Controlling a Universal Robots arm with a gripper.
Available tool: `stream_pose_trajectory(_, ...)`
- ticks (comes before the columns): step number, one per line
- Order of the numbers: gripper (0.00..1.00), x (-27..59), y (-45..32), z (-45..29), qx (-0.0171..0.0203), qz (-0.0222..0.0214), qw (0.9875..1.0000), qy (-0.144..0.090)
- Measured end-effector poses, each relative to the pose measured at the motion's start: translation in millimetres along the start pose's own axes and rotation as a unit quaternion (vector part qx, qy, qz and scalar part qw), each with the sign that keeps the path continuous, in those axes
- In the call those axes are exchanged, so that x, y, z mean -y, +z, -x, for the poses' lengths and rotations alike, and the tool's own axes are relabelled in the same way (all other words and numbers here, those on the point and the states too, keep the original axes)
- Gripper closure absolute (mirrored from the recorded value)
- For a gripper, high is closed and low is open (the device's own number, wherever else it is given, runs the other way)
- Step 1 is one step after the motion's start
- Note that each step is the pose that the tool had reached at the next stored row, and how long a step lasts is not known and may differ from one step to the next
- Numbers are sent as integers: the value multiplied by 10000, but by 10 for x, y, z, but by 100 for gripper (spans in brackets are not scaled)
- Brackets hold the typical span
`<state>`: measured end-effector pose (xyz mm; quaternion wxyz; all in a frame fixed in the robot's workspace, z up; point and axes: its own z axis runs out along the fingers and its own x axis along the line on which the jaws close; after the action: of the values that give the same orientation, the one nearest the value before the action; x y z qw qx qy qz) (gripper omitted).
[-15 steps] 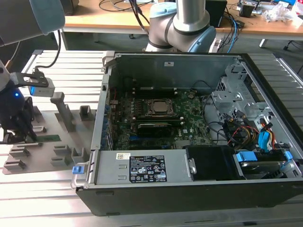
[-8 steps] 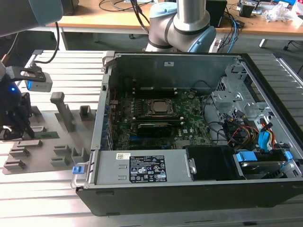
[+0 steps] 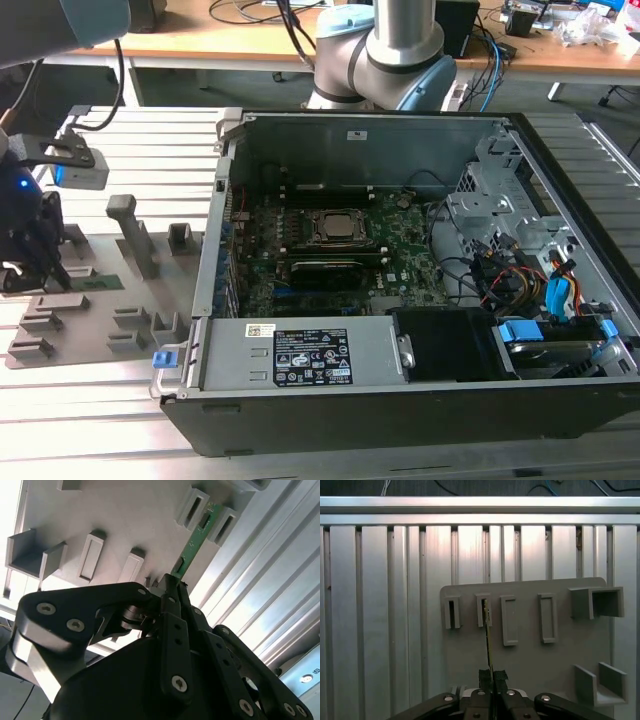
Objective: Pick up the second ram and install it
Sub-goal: 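Pick up the second ram and move it above second insertion slot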
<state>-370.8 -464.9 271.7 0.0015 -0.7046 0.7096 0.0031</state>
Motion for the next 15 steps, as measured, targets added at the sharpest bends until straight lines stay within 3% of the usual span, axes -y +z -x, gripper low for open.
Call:
stream_pose_trajectory(4, 86, -1, -65, 1, 0, 0, 10000, 0)
stream_pose_trajectory(15, 86, -6, -133, 1, 9, -1, 10000, 0)
